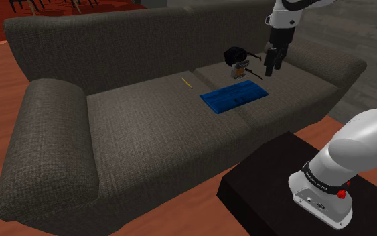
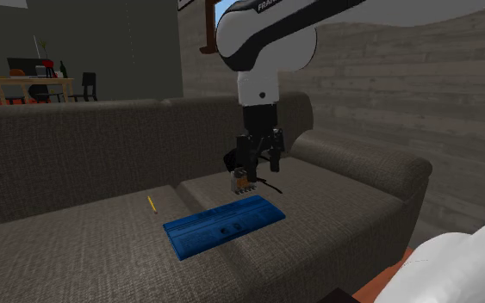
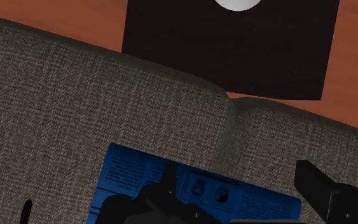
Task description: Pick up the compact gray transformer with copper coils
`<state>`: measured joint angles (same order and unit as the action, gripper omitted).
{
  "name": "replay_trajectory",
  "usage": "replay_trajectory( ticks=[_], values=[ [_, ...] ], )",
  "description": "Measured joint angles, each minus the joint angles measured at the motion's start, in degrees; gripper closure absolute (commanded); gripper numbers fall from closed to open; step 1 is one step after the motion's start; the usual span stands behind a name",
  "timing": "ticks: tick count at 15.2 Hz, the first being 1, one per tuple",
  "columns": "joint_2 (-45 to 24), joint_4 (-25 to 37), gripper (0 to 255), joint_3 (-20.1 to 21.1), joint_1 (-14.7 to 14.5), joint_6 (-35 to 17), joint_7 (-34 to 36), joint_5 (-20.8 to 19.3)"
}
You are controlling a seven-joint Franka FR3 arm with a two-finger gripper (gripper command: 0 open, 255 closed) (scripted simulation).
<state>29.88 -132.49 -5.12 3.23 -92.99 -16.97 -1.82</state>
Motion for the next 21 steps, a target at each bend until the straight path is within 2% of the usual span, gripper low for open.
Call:
replay_trajectory(
  ticks=[5,10,17,21],
  values=[
    [-8.8,4.4,0,-4.0,1.0,-5.7,-6.8,-1.7],
    [-18.1,10.6,0,-6.9,1.6,-10.1,-12.9,-1.5],
    [-32.5,22.7,0,-9.6,3.0,-14.0,-21.5,1.3],
    [-41.6,32.2,0,-10.3,4.6,-14.2,-26.3,3.8]
  ],
)
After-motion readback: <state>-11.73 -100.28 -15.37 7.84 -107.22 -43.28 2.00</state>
